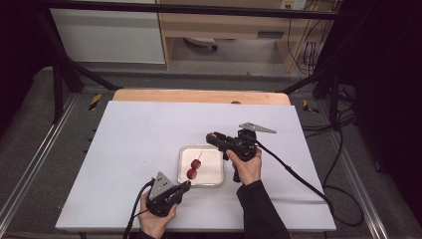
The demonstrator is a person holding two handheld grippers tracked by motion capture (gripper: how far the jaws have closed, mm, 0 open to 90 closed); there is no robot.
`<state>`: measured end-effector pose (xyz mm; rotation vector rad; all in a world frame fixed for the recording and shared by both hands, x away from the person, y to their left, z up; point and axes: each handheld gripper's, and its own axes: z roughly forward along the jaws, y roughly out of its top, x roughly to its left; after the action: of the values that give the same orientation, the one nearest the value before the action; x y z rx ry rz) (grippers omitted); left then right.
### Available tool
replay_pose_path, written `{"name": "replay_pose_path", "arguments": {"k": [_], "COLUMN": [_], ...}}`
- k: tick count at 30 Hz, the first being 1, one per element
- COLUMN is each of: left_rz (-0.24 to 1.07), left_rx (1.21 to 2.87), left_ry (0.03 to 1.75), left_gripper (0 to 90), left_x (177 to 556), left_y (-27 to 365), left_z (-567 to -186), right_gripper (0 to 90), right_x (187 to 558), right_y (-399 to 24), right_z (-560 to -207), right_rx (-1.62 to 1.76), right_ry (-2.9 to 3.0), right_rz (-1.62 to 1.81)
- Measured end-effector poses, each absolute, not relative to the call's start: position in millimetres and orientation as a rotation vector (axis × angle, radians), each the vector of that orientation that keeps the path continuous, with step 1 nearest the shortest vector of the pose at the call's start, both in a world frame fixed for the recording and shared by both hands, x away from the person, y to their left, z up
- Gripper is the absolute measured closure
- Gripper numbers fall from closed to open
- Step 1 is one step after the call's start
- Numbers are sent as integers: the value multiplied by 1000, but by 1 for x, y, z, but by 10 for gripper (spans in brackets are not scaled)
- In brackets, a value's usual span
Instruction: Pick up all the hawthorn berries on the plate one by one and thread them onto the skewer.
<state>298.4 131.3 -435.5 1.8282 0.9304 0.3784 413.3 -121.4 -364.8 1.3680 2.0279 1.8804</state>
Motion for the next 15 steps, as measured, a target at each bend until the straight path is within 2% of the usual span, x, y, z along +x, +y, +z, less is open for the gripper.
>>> {"name": "replay_pose_path", "arguments": {"k": [15], "left_rz": [350], "left_rx": [1794], "left_ry": [976], "left_gripper": [885], "left_x": [303], "left_y": [113], "left_z": [-430], "right_gripper": [599], "right_x": [407], "right_y": [-121], "right_z": [-370], "right_rx": [1288], "right_ry": [1942], "right_rz": [1994]}}
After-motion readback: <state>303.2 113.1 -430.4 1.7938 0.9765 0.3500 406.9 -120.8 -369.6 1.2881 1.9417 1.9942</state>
